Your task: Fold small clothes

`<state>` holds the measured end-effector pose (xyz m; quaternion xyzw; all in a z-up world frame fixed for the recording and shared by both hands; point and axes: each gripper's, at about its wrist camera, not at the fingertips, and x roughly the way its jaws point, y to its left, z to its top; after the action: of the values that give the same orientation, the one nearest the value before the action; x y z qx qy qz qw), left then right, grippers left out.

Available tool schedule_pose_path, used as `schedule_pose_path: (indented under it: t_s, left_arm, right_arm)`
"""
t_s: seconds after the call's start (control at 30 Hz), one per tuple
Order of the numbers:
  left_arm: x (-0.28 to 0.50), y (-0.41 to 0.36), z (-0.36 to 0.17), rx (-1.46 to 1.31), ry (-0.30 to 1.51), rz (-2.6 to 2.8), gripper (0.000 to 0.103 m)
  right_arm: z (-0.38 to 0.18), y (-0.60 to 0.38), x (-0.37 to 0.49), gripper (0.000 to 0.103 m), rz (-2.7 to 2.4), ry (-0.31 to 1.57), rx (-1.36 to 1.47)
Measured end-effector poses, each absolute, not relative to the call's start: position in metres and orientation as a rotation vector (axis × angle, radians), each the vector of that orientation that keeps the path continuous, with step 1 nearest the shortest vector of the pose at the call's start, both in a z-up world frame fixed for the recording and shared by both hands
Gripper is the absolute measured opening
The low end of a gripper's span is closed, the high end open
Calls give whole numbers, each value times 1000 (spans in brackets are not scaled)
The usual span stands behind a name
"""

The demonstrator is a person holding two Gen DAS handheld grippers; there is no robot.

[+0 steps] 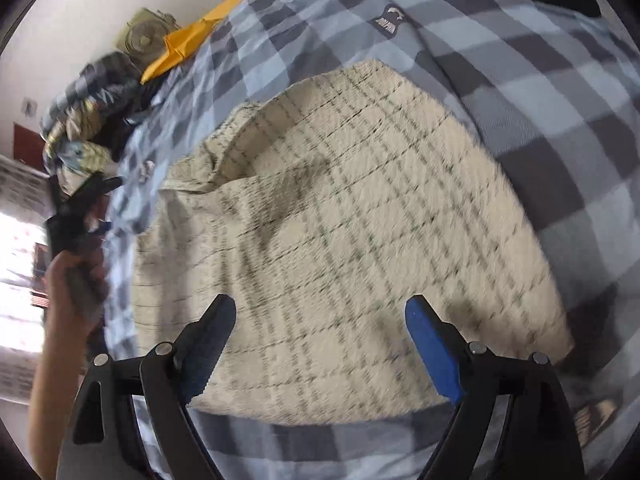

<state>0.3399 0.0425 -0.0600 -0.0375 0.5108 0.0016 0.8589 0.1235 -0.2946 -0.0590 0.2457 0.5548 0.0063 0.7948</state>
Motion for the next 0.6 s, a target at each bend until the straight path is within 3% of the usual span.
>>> schedule_pose_path:
  t_s: [0.17, 0.33, 0.6]
  left_arm:
    - [243, 43, -67, 34, 1110, -81, 103]
    - [143, 95, -79, -6, 1135, -41, 103]
    - [92, 164, -106, -222, 1195, -77, 103]
  right_arm:
    - [-53, -331, 116, 85, -85, 1142, 516]
    - [-56, -380, 106, 85, -238, 1197, 529]
    - [-80, -403, 71, 85, -105, 1318, 395]
